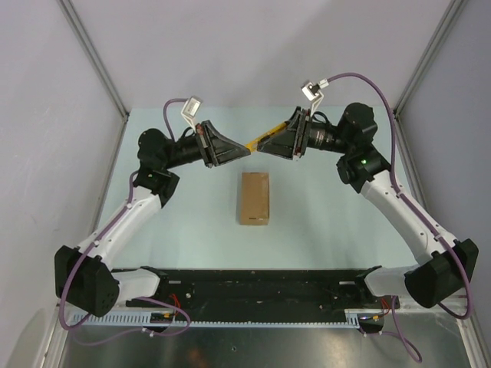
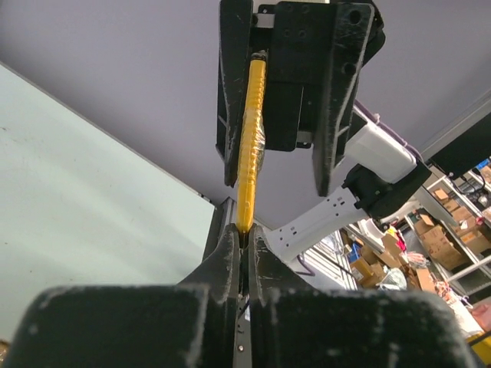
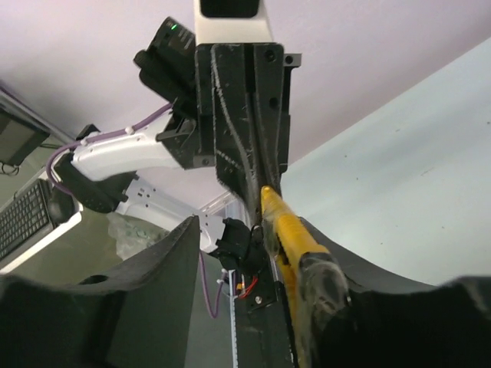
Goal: Unpack the express box
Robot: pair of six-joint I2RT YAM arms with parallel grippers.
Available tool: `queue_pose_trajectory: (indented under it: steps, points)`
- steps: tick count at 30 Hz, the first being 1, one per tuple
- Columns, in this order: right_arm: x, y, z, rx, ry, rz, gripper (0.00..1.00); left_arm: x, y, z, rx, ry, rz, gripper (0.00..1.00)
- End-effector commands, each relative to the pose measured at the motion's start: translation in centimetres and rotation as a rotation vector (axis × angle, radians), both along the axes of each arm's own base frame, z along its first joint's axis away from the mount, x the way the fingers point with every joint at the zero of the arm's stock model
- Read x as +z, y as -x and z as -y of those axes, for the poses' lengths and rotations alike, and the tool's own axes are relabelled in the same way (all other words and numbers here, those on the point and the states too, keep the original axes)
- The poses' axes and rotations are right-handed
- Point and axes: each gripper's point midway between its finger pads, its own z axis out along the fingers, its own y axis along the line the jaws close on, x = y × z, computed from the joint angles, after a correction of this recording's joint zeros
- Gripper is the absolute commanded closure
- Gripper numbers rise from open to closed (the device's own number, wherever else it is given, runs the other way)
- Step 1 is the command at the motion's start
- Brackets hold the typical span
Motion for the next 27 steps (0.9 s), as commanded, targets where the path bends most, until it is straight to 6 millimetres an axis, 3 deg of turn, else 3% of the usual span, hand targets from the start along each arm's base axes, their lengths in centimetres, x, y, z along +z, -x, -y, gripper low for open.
queue_pose_trajectory:
  steps: [1, 21, 27]
  points:
    - [2.7, 3.1, 1.3, 0.062, -0.013, 0.091, 0.44, 0.7, 0.6, -0.5, -0.036, -0.005, 0.05, 1.0]
    - [1.4, 1.7, 0.0, 0.025, 0.007, 0.057, 0.51, 0.4, 1.2, 0.0, -0.069, -0.011, 0.043, 1.0]
    - [1.1, 0.8, -0.4, -0.011, 0.007, 0.048, 0.65, 0.5, 1.1, 0.0, -0.056, -0.007, 0.041, 1.0]
